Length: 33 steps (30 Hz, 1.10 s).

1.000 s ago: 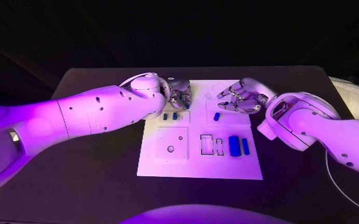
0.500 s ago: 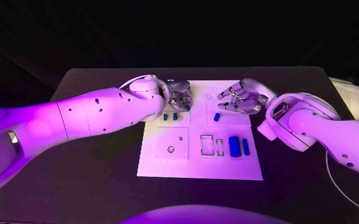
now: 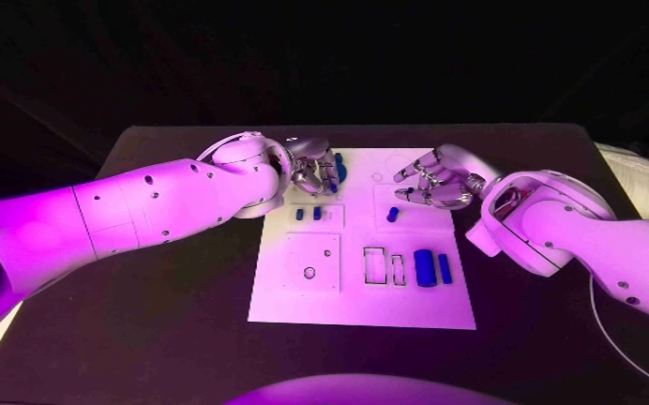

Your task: Assemble the parts on the task board

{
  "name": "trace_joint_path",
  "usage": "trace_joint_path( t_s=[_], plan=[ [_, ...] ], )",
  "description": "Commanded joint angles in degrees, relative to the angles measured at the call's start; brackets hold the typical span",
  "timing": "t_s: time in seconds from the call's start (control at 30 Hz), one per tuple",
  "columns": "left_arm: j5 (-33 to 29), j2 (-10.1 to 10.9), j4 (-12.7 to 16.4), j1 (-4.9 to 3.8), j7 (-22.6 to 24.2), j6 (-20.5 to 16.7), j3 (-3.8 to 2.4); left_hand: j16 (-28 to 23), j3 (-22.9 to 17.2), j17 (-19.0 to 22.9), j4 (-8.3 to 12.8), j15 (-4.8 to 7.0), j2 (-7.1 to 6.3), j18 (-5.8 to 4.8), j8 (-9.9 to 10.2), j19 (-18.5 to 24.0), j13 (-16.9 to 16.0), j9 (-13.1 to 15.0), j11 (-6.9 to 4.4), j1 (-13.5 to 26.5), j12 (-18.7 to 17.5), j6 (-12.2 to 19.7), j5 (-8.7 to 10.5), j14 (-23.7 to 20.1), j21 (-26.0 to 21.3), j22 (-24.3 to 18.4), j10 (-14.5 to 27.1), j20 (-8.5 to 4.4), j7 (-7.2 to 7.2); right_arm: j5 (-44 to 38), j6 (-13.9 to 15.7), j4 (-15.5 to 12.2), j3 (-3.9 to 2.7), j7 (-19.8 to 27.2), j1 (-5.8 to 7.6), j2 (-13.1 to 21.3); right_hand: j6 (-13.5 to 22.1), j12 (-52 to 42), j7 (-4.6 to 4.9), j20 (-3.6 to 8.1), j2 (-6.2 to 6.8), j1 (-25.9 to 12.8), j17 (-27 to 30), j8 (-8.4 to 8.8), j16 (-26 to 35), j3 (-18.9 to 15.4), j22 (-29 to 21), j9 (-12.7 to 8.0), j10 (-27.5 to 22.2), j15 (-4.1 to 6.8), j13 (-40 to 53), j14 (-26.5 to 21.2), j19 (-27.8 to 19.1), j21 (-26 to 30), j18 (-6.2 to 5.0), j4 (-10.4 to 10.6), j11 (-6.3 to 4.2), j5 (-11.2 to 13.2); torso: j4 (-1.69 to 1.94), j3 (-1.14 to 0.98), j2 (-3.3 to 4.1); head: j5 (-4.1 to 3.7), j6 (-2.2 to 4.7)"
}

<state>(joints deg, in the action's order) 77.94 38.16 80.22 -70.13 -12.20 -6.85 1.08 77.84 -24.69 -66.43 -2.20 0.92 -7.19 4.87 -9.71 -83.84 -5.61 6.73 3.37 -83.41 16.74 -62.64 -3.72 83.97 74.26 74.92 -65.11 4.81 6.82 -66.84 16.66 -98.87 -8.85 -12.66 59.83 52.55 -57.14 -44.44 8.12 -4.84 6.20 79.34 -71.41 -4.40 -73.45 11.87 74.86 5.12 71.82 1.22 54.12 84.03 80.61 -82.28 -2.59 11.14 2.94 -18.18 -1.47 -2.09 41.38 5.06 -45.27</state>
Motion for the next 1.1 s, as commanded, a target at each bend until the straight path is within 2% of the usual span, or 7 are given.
trace_joint_path(
  t_s=[0.03, 0.2, 0.33, 0.53, 0.9, 1.1],
  plan=[
    [-3.0, 1.0, 0.9, -0.13, 0.6, -1.2, -0.22, 0.3, -0.2, 0.1, 0.1, 0.27, -0.04, -1.16, 0.2, -0.3, -0.1, 0.0, 0.06, 0.5, -0.4, -0.2, 0.36, 1.2, 0.3, 2.7, -0.5, -0.14, 0.39, -0.2, -0.8, 0.0, 0.0, 0.4, -0.11, 0.0, -0.2, -0.3, 0.02, 0.02, -0.04, 0.7, -0.1, 0.31, 0.1, 0.1, 0.1, 0.1, -0.2, 0.24, 0.1, 1.9, -0.2, 0.2, -0.9, 0.2, -0.15, -0.3, 0.11, -0.03, 0.01, 0.08, 0.25],
    [-3.2, 2.3, 1.4, -0.2, 0.0, -0.6, -0.33, 0.3, -0.2, 0.1, 0.1, 0.27, -0.04, -1.16, 0.2, -0.3, -0.1, 0.0, 0.06, 0.5, -0.4, -0.2, 0.36, 1.2, 0.3, 2.7, -0.5, -0.14, 0.39, -0.2, -0.8, 0.0, 0.0, 0.4, -0.16, 0.0, -0.3, -0.3, 0.03, 0.02, -0.06, 0.7, 0.0, 0.3, 0.2, 0.2, 0.0, 0.1, -0.2, 0.24, 0.0, 1.9, -0.2, 0.2, -0.91, 0.2, -0.14, -0.3, 0.26, 0.0, 0.0, 0.03, 0.26],
    [-3.3, 3.6, 1.5, -0.22, -0.5, -0.2, -0.34, 0.3, -0.2, 0.1, 0.1, 0.26, -0.07, -1.17, 0.2, -0.3, -0.1, 0.0, 0.06, 0.5, -0.5, -0.3, 0.36, 1.2, 0.3, 2.7, -0.6, -0.13, 0.37, -0.2, -0.8, 0.0, 0.0, 0.3, -0.18, 0.1, -0.3, -0.3, 0.03, 0.02, -0.06, 0.7, 0.0, 0.3, 0.2, 0.2, 0.0, 0.1, -0.2, 0.24, 0.0, 1.9, -0.2, 0.2, -0.91, 0.2, -0.14, -0.3, 0.11, 0.04, 0.07, 0.11, 0.17],
    [-3.5, 4.8, 1.7, -0.23, -0.4, 1.2, -0.32, 0.3, -0.1, 0.2, 0.1, 0.25, -0.26, -1.18, 0.3, -0.3, -0.1, 0.0, 0.07, 1.0, -0.8, -0.3, 0.37, 1.2, 0.4, 2.8, -0.7, -0.1, 0.34, -0.2, -0.7, 0.1, 0.0, 0.3, -0.2, 0.1, -0.3, -0.3, 0.03, 0.02, -0.06, 0.7, 0.0, 0.3, 0.2, 0.2, 0.0, 0.1, -0.2, 0.24, 0.0, 1.9, -0.2, 0.2, -0.91, 0.2, -0.14, -0.3, 0.12, 0.04, 0.06, 0.13, 0.07],
    [-3.7, 5.4, 1.4, -0.23, -1.6, 3.1, -0.28, 0.3, -0.1, 0.2, 0.1, 0.24, -0.33, -1.19, 0.4, -0.3, -0.1, 0.0, 0.07, 1.1, -0.9, -0.3, 0.36, 1.1, 0.4, 2.8, -0.7, -0.1, 0.33, -0.2, -0.5, 0.0, 0.0, 0.2, -0.21, 0.1, -0.3, -0.3, 0.03, 0.02, -0.06, 0.7, 0.0, 0.3, 0.2, 0.2, 0.0, 0.1, -0.2, 0.24, 0.0, 1.9, -0.2, 0.2, -0.91, 0.2, -0.14, -0.3, 0.09, -0.02, 0.06, 0.42, -0.23],
    [-3.5, 5.1, 1.2, -0.21, -1.8, 3.9, -0.26, 0.2, -0.1, 0.3, 0.1, 0.24, -0.4, -1.16, 0.5, -0.3, -0.1, 0.0, 0.07, 1.1, -1.0, -0.3, 0.36, 1.1, 0.3, 2.8, -0.7, -0.09, 0.32, -0.2, -0.4, 0.0, 0.0, 0.3, -0.22, 0.0, -0.3, -0.3, 0.03, 0.02, -0.06, 0.7, 0.0, 0.3, 0.2, 0.2, 0.0, 0.1, -0.2, 0.24, 0.0, 1.9, -0.2, 0.2, -0.91, 0.2, -0.14, -0.3, 0.04, 0.02, 0.07, 0.41, -0.29]
  ],
)
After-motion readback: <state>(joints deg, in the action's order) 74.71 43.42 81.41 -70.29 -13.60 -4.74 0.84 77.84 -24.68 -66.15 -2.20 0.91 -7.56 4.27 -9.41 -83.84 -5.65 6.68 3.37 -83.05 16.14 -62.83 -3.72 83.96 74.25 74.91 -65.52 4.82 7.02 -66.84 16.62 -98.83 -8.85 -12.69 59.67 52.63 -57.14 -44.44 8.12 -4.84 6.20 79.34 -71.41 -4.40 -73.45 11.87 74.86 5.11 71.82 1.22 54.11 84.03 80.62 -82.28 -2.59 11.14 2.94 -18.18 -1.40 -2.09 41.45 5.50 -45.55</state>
